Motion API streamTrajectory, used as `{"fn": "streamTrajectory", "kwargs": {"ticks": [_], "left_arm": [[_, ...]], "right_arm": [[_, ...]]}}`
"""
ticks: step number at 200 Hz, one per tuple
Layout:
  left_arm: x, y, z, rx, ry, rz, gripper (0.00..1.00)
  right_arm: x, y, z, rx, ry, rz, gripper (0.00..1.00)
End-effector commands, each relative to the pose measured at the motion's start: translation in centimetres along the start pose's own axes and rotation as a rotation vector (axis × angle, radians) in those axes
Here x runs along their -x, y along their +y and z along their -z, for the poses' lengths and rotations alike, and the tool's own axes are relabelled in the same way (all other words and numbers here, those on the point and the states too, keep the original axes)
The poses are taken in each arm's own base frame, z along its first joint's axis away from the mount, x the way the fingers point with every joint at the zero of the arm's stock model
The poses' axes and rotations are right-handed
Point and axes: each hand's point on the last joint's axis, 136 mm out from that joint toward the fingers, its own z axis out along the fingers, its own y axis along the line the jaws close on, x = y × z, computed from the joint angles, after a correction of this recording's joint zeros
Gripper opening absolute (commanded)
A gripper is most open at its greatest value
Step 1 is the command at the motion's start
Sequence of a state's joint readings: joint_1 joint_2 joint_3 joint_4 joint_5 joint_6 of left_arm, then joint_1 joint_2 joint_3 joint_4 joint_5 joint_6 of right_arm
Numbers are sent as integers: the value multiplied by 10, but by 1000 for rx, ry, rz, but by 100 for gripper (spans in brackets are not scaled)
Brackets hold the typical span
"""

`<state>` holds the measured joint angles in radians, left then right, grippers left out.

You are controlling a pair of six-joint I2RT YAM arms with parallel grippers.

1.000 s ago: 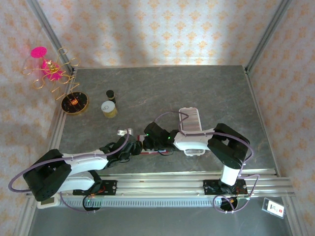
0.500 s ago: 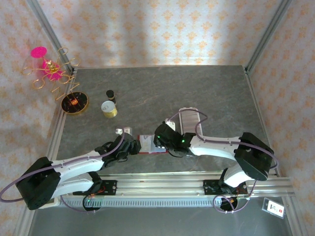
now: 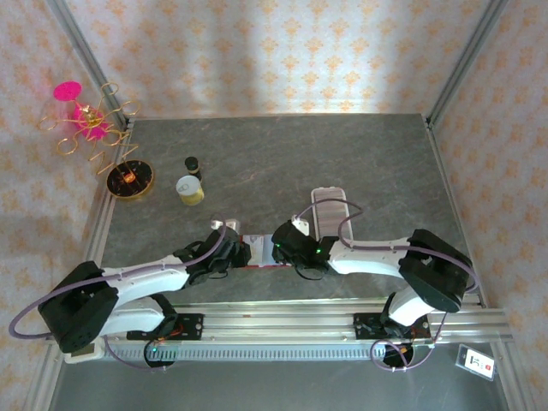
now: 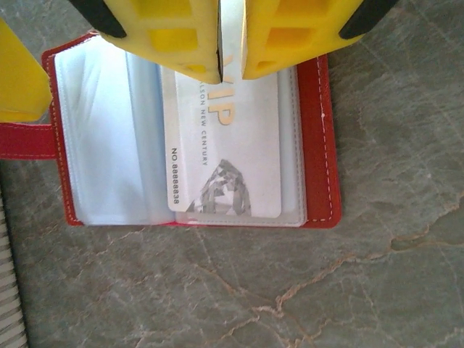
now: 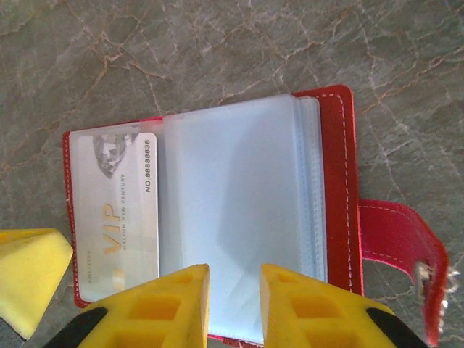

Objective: Put the credit cards into the card holder

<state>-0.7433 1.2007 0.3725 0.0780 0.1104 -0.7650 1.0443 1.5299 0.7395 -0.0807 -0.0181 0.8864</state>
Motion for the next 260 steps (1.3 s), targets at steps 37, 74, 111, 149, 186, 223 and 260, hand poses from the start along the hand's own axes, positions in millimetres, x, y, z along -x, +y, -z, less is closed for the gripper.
{"fn": "streamTrajectory", "kwargs": {"ticks": [37,74,111,149,186,223,260], "left_arm": [[0,-4,-6,-17,7,-10,14],[-7,6,-7,4,19,-1,12],[-17,15,-8,22,35,10,11],[-24,21,-8,34,47,14,11],[-25,22,-7,36,44,17,10],[-25,20,-6,26,42,23,10],[-24,15,-4,1,38,38,10]], "right_arm": [[-7,-7,-9,-34,15,-10,30],[-11,-7,-13,-37,27,-9,35],[-14,-4,-18,-28,44,-8,38],[-16,1,-21,-15,54,-9,40],[-15,12,-22,18,57,-14,41],[-14,23,-24,59,62,-26,41],[-14,35,-26,107,69,-44,41]]}}
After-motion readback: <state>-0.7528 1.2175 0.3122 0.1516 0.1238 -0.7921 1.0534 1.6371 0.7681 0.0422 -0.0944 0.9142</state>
